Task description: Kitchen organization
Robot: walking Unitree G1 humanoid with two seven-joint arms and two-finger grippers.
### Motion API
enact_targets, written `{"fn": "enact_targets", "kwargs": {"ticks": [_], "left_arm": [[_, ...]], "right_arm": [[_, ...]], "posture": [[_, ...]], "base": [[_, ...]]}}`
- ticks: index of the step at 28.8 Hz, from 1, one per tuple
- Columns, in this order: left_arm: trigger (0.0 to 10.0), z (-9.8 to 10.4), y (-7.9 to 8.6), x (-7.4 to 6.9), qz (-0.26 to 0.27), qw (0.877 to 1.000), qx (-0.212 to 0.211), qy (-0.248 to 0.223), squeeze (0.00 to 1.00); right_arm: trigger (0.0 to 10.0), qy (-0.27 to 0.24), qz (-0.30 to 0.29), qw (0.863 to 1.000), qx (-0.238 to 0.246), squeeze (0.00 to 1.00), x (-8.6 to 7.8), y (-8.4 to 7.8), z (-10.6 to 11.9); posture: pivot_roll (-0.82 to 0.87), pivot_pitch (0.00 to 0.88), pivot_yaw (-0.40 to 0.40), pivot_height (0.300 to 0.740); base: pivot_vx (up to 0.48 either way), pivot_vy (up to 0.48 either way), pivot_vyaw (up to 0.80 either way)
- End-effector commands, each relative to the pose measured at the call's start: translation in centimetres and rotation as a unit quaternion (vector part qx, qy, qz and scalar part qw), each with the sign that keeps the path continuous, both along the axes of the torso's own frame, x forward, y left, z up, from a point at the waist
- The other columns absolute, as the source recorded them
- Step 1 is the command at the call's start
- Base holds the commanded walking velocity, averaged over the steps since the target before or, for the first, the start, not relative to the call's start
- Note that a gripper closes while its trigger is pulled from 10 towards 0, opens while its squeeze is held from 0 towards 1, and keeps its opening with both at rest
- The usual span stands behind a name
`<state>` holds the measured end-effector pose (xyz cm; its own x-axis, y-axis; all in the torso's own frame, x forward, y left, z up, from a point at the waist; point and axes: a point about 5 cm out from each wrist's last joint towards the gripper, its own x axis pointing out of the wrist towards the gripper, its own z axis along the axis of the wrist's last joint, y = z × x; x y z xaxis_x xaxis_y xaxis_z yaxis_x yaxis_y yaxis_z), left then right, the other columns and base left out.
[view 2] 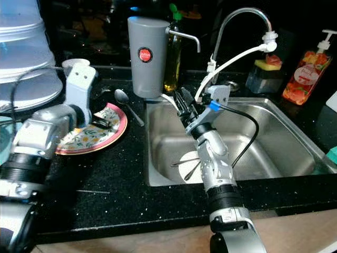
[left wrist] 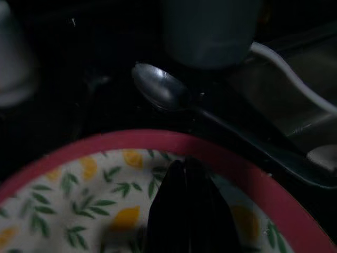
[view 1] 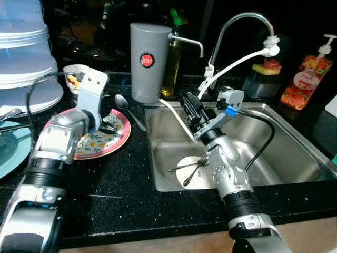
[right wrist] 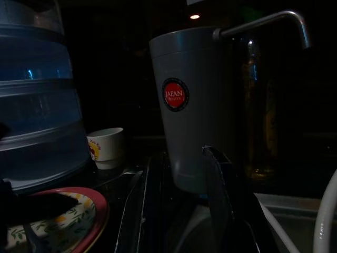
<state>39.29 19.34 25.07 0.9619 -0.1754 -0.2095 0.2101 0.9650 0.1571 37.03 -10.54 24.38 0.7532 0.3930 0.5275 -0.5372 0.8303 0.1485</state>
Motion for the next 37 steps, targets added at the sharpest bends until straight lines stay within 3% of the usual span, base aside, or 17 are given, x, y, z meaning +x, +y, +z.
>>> {"fn": "enact_targets", "kwargs": {"ticks": [1,9,16,20,29,33,37], "left_arm": [[10.0,-1.1,-0.1,0.4,0.006,1.0,-0.005,0.019,0.0],[10.0,-3.1,0.5,0.1,0.0,0.997,0.011,0.076,0.0],[10.0,-1.2,2.6,-0.3,0.08,0.996,-0.008,0.029,0.0],[10.0,-0.1,3.7,-1.3,0.118,0.993,-0.019,0.0,0.0],[10.0,0.7,4.6,-6.0,0.131,0.991,-0.002,0.002,0.0],[10.0,1.1,5.5,-6.7,0.173,0.984,-0.012,-0.03,0.0],[10.0,1.3,5.7,-6.7,0.218,0.972,-0.055,-0.068,0.0]], "right_arm": [[10.0,0.005,0.002,1.0,0.002,0.0,0.1,-0.2,-0.1],[10.0,0.003,0.004,1.0,0.001,0.0,0.0,-0.2,-0.1],[10.0,0.0,0.003,1.0,0.003,0.0,-0.1,-0.4,0.1],[10.0,0.0,0.002,1.0,0.005,0.0,-0.1,-0.5,0.2],[10.0,0.003,0.005,1.0,0.006,0.0,0.1,-0.5,0.2],[10.0,0.004,0.003,1.0,0.008,0.0,0.1,-0.6,0.2],[10.0,0.005,0.003,1.0,0.01,0.0,0.2,-0.6,0.2]], "posture": [[0.07,0.031,-0.085,0.74],[0.07,0.027,-0.082,0.74],[0.06,0.025,-0.075,0.74],[0.06,0.027,-0.076,0.74],[0.08,0.041,-0.084,0.74],[0.08,0.041,-0.084,0.74],[0.08,0.044,-0.088,0.74]], "base": [[0.0,0.0,0.0],[0.0,0.0,0.0],[0.0,0.0,0.0],[0.0,0.0,0.0],[0.0,0.0,0.0],[0.0,0.0,0.0],[0.0,0.0,0.0]]}}
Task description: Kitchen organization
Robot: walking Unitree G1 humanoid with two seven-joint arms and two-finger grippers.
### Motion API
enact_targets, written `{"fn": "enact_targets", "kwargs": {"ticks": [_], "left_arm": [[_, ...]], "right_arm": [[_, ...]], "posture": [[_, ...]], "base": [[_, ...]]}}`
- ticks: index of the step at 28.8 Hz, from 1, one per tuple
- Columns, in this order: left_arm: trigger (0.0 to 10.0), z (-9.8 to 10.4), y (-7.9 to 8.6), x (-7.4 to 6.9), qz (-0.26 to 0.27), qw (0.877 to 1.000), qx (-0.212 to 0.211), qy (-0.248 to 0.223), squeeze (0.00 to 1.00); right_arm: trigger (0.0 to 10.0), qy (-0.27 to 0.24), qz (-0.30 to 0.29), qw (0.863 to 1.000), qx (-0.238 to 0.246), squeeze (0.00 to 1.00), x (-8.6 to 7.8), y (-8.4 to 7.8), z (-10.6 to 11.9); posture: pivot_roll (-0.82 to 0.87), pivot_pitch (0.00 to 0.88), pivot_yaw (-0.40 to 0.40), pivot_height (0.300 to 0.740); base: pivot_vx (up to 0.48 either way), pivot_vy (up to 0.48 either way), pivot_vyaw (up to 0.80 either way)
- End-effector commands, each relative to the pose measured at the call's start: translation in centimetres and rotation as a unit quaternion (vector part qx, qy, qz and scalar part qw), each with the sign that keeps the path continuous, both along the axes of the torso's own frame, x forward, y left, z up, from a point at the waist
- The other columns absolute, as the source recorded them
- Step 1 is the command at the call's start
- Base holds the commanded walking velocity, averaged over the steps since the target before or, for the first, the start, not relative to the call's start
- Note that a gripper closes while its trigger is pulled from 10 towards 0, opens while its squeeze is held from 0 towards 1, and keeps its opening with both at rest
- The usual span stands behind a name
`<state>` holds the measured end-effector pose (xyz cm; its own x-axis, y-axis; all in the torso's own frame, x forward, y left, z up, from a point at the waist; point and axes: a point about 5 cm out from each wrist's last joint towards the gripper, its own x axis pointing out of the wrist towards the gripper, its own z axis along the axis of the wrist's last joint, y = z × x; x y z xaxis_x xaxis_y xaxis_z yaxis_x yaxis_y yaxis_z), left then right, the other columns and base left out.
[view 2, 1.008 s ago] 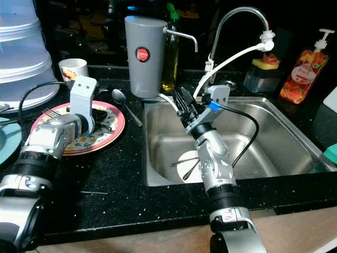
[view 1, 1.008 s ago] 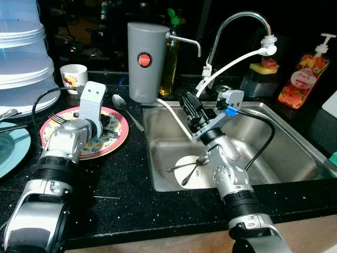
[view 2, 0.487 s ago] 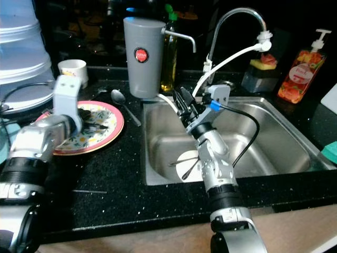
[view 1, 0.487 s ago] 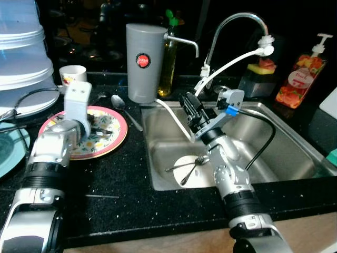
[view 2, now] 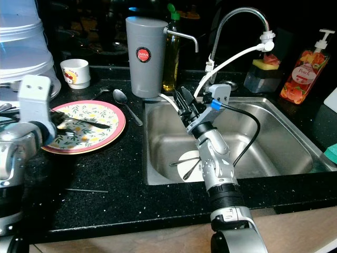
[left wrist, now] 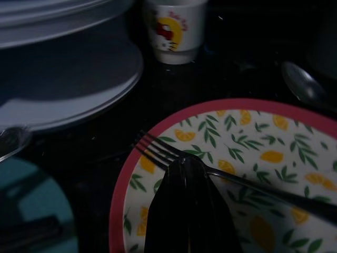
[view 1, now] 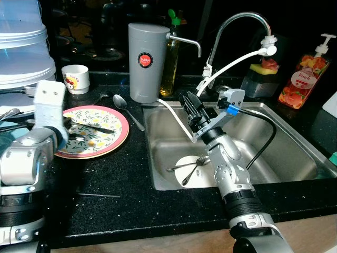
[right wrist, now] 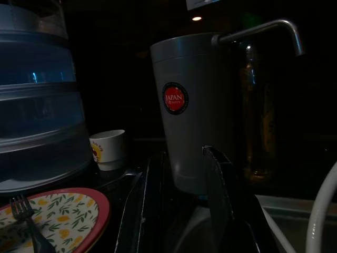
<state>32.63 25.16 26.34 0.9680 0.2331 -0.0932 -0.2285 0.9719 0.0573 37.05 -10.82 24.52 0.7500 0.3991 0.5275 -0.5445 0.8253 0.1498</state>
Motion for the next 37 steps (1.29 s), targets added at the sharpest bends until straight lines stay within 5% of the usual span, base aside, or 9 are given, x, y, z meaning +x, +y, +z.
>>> {"fn": "enact_targets", "kwargs": {"ticks": [1,2,4,5,9,28,29,31,37], "left_arm": [[10.0,0.0,-0.3,0.0,0.004,1.0,-0.025,-0.016,0.0],[10.0,-0.1,-0.5,0.2,0.002,0.999,-0.039,-0.022,0.23],[10.0,-0.1,-0.5,0.2,0.002,0.999,-0.039,-0.022,0.23],[10.0,-0.1,-0.7,0.3,-0.001,0.999,-0.049,-0.025,1.0],[10.0,-1.0,-0.2,2.0,-0.039,0.994,0.096,0.024,1.0],[10.0,-0.9,3.1,3.5,0.021,0.997,0.069,-0.009,1.0],[10.0,-1.1,3.1,3.7,0.012,0.997,0.071,-0.006,0.84],[10.0,-1.9,2.9,4.5,-0.024,0.997,0.075,0.017,0.0],[10.0,-2.1,2.9,5.2,-0.044,0.995,0.086,0.021,0.0]], "right_arm": [[10.0,0.004,-0.001,1.0,0.009,0.0,0.2,-0.3,0.0],[10.0,0.005,0.0,1.0,0.009,0.0,0.2,-0.3,0.0],[10.0,0.005,0.0,1.0,0.009,0.0,0.2,-0.3,0.0],[10.0,0.005,0.001,1.0,0.009,0.0,0.2,-0.3,0.0],[10.0,0.005,-0.001,1.0,0.01,0.0,0.3,-0.2,0.1],[10.0,0.003,0.0,1.0,0.011,0.0,0.4,-0.4,0.2],[10.0,0.003,0.001,1.0,0.01,0.0,0.4,-0.4,0.2],[10.0,0.002,0.002,1.0,0.01,0.0,0.4,-0.4,0.2],[10.0,0.003,0.003,1.0,0.009,0.0,0.4,-0.4,0.2]], "posture": [[0.08,0.044,-0.088,0.74],[0.08,0.043,-0.09,0.74],[0.08,0.043,-0.09,0.74],[0.08,0.043,-0.09,0.74],[0.08,0.038,-0.082,0.74],[0.08,0.037,-0.087,0.74],[0.08,0.037,-0.087,0.74],[0.08,0.037,-0.087,0.74],[0.08,0.037,-0.087,0.74]], "base": [[0.0,0.0,0.0],[0.0,0.0,0.0],[0.0,0.0,0.0],[0.0,0.0,0.0],[0.0,0.0,0.0],[0.0,0.0,0.0],[0.0,0.0,0.0],[0.0,0.0,0.0],[0.0,0.0,0.0]]}}
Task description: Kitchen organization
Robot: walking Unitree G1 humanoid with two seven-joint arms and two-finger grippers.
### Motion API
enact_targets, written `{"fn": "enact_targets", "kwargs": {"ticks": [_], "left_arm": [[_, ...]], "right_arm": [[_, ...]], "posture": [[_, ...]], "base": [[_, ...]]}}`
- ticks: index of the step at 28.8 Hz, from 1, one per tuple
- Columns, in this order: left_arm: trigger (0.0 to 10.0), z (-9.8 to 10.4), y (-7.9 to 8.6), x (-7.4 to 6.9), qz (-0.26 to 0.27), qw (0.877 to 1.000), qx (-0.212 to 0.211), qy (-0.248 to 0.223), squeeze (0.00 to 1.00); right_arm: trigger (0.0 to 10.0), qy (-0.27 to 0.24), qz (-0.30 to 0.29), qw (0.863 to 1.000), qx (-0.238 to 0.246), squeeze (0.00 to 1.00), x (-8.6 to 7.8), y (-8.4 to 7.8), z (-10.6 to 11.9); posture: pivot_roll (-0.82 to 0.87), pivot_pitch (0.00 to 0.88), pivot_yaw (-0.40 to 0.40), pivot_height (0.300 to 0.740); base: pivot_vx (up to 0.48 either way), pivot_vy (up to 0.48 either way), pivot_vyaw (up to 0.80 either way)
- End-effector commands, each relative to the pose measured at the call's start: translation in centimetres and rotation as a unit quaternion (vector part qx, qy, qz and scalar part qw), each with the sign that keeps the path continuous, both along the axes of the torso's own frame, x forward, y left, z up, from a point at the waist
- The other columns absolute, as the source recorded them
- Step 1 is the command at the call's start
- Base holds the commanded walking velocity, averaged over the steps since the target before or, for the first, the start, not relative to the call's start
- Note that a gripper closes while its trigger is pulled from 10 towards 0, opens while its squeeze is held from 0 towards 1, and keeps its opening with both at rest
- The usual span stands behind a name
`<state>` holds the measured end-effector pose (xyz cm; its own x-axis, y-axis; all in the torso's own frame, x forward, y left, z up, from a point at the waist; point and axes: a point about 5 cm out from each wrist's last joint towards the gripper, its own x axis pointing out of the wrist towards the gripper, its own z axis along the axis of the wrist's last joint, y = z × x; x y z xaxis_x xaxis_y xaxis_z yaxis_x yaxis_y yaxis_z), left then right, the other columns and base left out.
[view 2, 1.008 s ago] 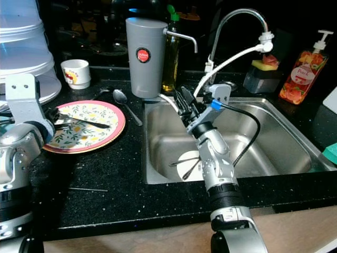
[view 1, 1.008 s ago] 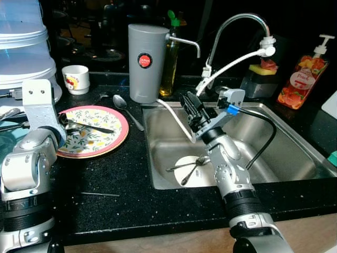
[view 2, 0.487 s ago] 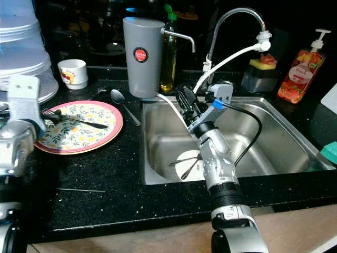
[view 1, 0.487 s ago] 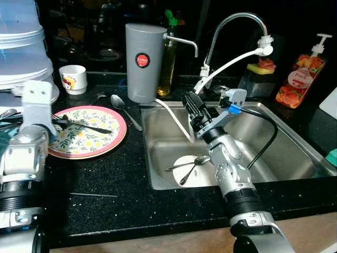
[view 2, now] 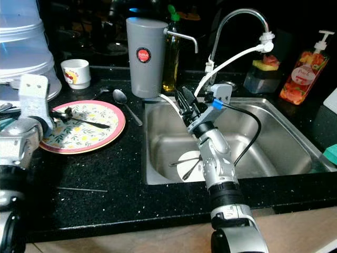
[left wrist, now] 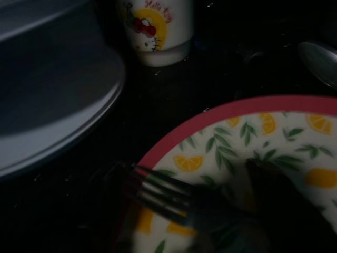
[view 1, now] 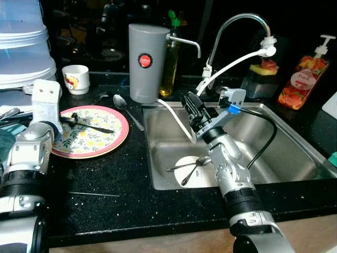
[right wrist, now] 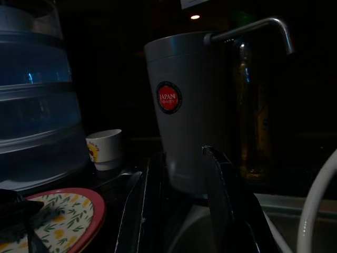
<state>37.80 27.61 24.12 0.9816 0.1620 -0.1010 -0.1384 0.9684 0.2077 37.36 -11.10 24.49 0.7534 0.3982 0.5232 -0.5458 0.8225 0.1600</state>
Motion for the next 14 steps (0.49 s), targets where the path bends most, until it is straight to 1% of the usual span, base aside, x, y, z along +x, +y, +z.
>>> {"fn": "enact_targets", "kwargs": {"ticks": [1,6,9,10,11,14], "left_arm": [[10.0,0.17,0.47,0.07,0.0,1.0,0.012,0.002,0.0],[10.0,0.21,0.99,0.68,0.003,1.0,0.001,0.012,0.0],[10.0,0.2,1.14,0.78,0.004,1.0,-0.004,0.017,0.0],[8.4,0.2,1.24,0.82,0.004,1.0,-0.007,0.019,0.0],[0.0,0.17,1.34,0.85,0.003,1.0,-0.013,0.023,0.0],[0.0,0.12,1.4,0.88,-0.001,0.999,-0.024,0.027,0.0]], "right_arm": [[10.0,-0.002,0.001,1.0,0.006,0.0,0.12,-0.09,0.22],[10.0,-0.004,0.004,1.0,0.004,0.0,0.08,0.02,0.22],[10.0,-0.004,0.004,1.0,0.004,0.0,0.07,0.02,0.26],[10.0,-0.005,0.004,1.0,0.004,0.0,0.05,0.02,0.27],[10.0,-0.005,0.004,1.0,0.004,0.0,0.04,0.0,0.28],[10.0,-0.006,0.004,1.0,0.003,0.0,0.01,-0.02,0.29]], "posture": [[0.08,0.037,-0.087,0.74],[0.07,0.031,-0.091,0.74],[0.07,0.029,-0.09,0.74],[0.07,0.028,-0.089,0.74],[0.07,0.028,-0.089,0.74],[0.07,0.027,-0.09,0.74]], "base": [[0.0,0.0,0.0],[0.0,0.0,0.0],[0.0,0.0,0.0],[0.0,0.0,0.0],[0.0,0.0,0.0],[0.0,0.0,0.0]]}}
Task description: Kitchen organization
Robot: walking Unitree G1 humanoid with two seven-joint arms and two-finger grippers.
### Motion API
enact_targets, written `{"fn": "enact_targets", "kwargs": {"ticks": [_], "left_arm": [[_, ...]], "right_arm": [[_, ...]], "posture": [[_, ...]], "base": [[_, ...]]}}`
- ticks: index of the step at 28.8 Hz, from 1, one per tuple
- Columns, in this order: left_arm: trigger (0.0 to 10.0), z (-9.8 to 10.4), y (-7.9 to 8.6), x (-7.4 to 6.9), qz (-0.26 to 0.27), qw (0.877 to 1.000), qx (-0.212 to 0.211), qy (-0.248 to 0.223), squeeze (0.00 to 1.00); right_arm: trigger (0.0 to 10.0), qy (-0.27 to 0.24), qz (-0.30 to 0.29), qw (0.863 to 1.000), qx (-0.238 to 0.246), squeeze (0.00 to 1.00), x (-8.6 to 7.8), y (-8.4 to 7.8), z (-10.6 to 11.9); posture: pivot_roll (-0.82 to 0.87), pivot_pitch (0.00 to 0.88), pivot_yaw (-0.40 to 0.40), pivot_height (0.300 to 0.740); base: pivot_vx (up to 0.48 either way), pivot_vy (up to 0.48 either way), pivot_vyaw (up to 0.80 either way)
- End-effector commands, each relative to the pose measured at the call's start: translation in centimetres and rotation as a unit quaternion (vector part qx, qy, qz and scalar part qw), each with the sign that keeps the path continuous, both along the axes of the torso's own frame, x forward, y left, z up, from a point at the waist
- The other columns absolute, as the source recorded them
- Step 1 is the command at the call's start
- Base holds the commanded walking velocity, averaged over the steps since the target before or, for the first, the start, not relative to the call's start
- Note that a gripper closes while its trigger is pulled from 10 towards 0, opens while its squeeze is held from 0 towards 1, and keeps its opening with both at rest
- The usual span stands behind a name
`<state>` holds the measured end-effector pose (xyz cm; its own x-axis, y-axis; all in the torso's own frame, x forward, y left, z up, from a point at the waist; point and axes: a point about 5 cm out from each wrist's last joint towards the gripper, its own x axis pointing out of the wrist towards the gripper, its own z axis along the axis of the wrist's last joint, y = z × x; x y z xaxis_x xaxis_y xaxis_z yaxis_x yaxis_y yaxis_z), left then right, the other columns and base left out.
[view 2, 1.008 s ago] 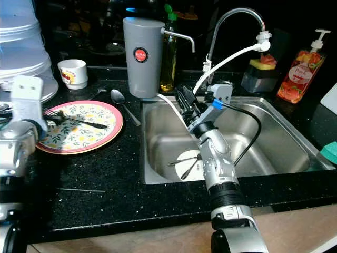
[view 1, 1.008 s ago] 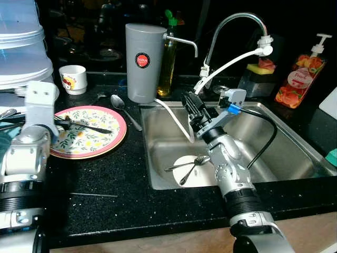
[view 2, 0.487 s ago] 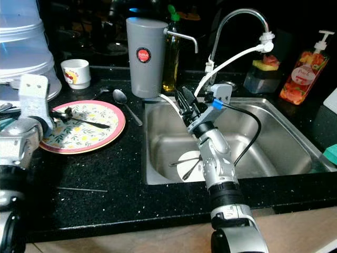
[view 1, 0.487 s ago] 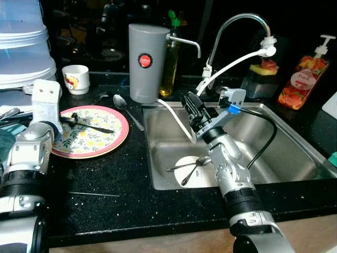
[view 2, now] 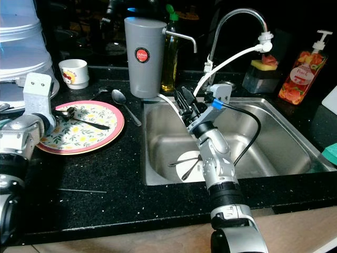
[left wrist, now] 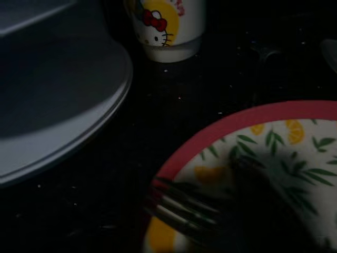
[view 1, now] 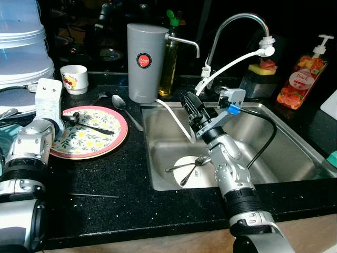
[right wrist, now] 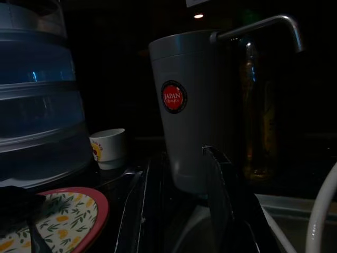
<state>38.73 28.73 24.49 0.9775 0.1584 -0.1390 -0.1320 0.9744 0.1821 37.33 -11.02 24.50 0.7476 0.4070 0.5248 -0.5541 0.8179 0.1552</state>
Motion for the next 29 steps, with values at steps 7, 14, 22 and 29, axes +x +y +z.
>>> {"fn": "enact_targets", "kwargs": {"ticks": [7,14,22,29], "left_arm": [[0.0,-0.1,0.5,0.1,-0.003,1.0,-0.016,0.014,0.0],[0.0,2.7,0.4,0.5,-0.002,0.997,-0.014,-0.079,0.0],[0.0,7.7,-1.4,0.6,-0.05,0.974,-0.075,-0.21,0.0],[0.0,10.8,-3.8,0.1,-0.149,0.925,-0.19,-0.294,0.0]], "right_arm": [[10.0,-0.005,0.002,1.0,0.005,0.0,0.1,0.0,0.4],[10.0,-0.004,0.002,1.0,0.007,0.0,0.1,0.0,0.4],[10.0,-0.007,-0.003,1.0,0.013,0.0,0.2,-0.4,0.8],[10.0,-0.01,-0.005,1.0,0.015,0.0,0.3,-0.6,1.1]], "posture": [[0.07,0.026,-0.091,0.74],[0.07,0.035,-0.093,0.74],[0.07,0.039,-0.091,0.74],[0.07,0.04,-0.09,0.74]], "base": [[0.0,0.0,0.0],[0.0,0.0,0.0],[0.0,0.0,0.0],[0.0,0.0,0.0]]}}
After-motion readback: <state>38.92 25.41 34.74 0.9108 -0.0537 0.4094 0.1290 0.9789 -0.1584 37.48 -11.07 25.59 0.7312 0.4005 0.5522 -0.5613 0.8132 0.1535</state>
